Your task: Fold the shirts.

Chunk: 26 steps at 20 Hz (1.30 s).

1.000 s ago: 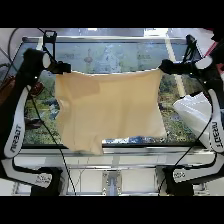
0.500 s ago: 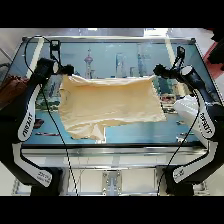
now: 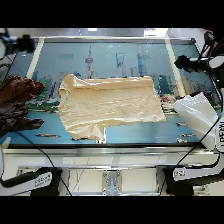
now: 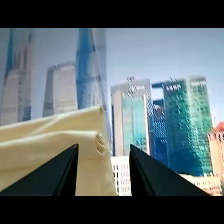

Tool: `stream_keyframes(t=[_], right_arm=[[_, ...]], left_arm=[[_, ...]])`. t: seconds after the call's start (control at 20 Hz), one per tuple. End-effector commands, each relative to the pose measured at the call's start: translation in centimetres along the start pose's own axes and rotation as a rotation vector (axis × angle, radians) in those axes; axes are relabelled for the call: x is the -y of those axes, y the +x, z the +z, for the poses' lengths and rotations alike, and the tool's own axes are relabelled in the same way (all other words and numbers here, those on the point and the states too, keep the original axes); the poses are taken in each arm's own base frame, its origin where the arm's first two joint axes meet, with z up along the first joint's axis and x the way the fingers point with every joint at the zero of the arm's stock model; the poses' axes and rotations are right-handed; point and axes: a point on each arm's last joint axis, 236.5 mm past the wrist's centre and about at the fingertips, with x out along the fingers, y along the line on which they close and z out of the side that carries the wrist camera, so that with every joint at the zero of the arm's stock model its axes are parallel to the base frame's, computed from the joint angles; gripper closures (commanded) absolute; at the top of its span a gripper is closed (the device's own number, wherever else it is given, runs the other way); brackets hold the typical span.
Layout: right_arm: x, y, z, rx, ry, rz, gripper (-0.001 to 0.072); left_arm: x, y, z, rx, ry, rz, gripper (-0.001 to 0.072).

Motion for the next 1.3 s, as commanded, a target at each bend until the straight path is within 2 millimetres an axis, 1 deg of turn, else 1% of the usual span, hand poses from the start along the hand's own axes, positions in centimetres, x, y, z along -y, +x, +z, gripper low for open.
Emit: stream_keyframes(t=[0.0, 0.05, 0.1, 0.15, 0.2, 0.25, 0.3, 0.35, 0.4, 0.45, 0.5, 0.6, 0.65, 0.75, 0.8, 0.95, 1.0, 1.05, 1.15, 1.2, 1.25], right_arm=[[2.8, -1.4, -6.3, -0.194, 0.017, -0.039, 0.0342], [2.9, -1.0, -8.0, -0.224, 0.031, -0.038, 0.0341], [2.8, -0.6, -9.5, -0.249, 0.048, -0.028, 0.0341], [2.4, -0.3, -10.8, -0.270, 0.048, -0.007, 0.0341], [1.9, -0.2, -11.8, -0.285, 0.049, 0.016, 0.0341], [1.5, -0.2, -12.3, -0.293, 0.053, 0.032, 0.0341], [1.0, -0.4, -12.5, -0.294, 0.045, 0.055, 0.0341], [0.4, -0.5, -12.4, -0.289, 0.041, 0.077, 0.0341], [-0.2, -0.7, -12.0, -0.274, 0.041, 0.100, 0.0341], [-0.8, -0.9, -11.6, -0.258, 0.046, 0.122, 0.0341], [-1.4, -1.3, -11.1, -0.239, 0.038, 0.142, 0.0341], [-2.1, -2.2, -10.2, -0.209, 0.026, 0.157, 0.0341], [-2.3, -2.7, -9.8, -0.196, 0.016, 0.156, 0.0341], [-2.5, -3.7, -9.1, -0.168, 0.000, 0.154, 0.0341], [-2.6, -4.1, -8.8, -0.157, -0.004, 0.152, 0.0341], [-3.0, -5.1, -8.2, -0.134, -0.017, 0.153, 0.0341], [-3.2, -5.5, -8.0, -0.128, -0.021, 0.153, 0.0341], [-3.3, -5.8, -7.9, -0.122, -0.025, 0.154, 0.0341], [-3.6, -6.3, -7.6, -0.113, -0.031, 0.155, 0.0341], [-3.7, -6.6, -7.6, -0.111, -0.035, 0.156, 0.0341], [-3.9, -6.8, -7.8, -0.118, -0.036, 0.161, 0.0342]], left_arm=[[-0.6, -3.6, -13.7, -0.246, -0.127, -0.041, 0.0107], [0.6, -3.7, -18.6, -0.302, -0.216, -0.059, 0.0107], [2.3, -3.9, -23.6, -0.365, -0.361, -0.080, 0.0106], [4.0, -4.1, -27.6, -0.424, -0.513, -0.097, 0.0107], [6.0, -4.6, -31.5, -0.505, -0.667, -0.123, 0.0107], [8.1, -5.0, -34.2, -0.580, -0.758, -0.162, 0.0107], [10.1, -5.5, -36.4, -0.656, -0.795, -0.217, 0.0107], [11.7, -5.7, -37.9, -0.711, -0.824, -0.263, 0.0106], [12.6, -5.8, -38.9, -0.744, -0.839, -0.289, 0.0106], [12.8, -5.6, -39.7, -0.758, -0.822, -0.290, 0.0106], [12.5, -5.2, -39.8, -0.747, -0.805, -0.282, 0.0105], [12.0, -3.7, -38.9, -0.677, -0.799, -0.277, 0.0105], [11.9, -3.3, -38.9, -0.669, -0.797, -0.274, 0.0106], [12.6, -3.0, -39.9, -0.716, -0.788, -0.286, 0.0105], [13.1, -2.9, -40.0, -0.732, -0.804, -0.302, 0.0106], [14.4, -1.9, -39.2, -0.715, -0.849, -0.359, 0.0108], [14.7, -1.8, -39.1, -0.719, -0.864, -0.370, 0.0138], [15.0, -1.8, -39.4, -0.732, -0.865, -0.378, 0.0151], [15.4, -1.5, -40.2, -0.763, -0.865, -0.382, 0.0158], [15.7, -1.3, -40.3, -0.770, -0.871, -0.390, 0.0191], [15.9, -1.1, -40.3, -0.769, -0.879, -0.397, 0.0322]])
